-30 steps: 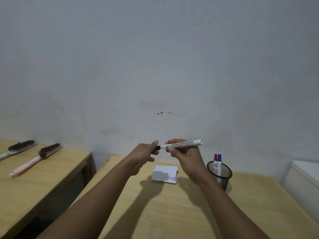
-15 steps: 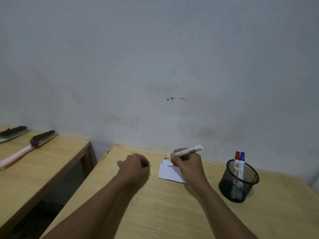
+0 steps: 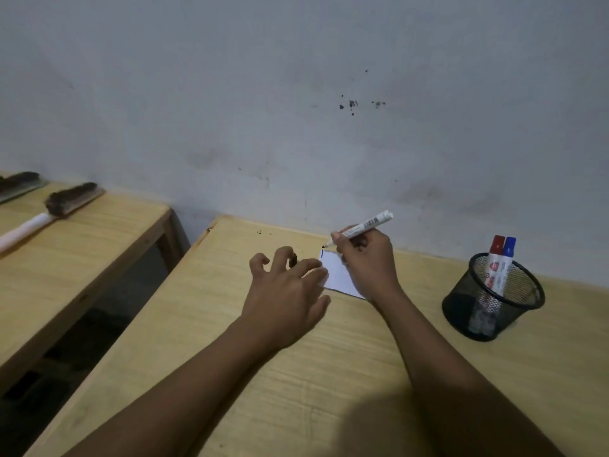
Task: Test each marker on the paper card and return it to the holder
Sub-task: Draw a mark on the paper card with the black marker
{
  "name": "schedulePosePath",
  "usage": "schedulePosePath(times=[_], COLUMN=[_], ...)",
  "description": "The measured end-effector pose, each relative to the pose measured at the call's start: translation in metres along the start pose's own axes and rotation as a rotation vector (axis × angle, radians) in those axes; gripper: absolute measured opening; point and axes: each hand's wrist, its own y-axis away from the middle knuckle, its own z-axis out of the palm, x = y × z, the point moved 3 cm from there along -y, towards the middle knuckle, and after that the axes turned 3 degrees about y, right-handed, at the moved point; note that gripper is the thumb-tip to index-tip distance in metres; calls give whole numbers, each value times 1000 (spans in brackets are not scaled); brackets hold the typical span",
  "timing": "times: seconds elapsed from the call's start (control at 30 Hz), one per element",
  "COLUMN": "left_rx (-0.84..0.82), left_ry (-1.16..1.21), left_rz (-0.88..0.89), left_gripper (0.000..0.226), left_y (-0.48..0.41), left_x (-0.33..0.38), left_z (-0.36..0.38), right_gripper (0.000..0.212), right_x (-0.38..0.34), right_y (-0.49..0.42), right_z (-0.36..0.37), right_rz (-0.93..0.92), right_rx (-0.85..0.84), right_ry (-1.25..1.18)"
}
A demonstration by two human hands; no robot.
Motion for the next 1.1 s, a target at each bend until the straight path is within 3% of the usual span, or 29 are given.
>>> schedulePosePath(times=[0.47,0.63,0.93,1.1], left_rx=[-199,-285,-301,-307], left_ry=[43,30,31,34], left_rz=[16,21,17,15], left_gripper=[48,65,67,68], left_y=[8,13,11,12], left_x=[-2,-1,-1,0], left_z=[14,16,18,16], right_gripper=[16,22,18,26], right_x=[12,13,12,13], right_y=[-1,-1,-2,-3], right_z=[7,9,11,11], right_rz=[-10,-10,-18,-22], right_rx=[14,23,15,13], right_ry=[43,103,154,181])
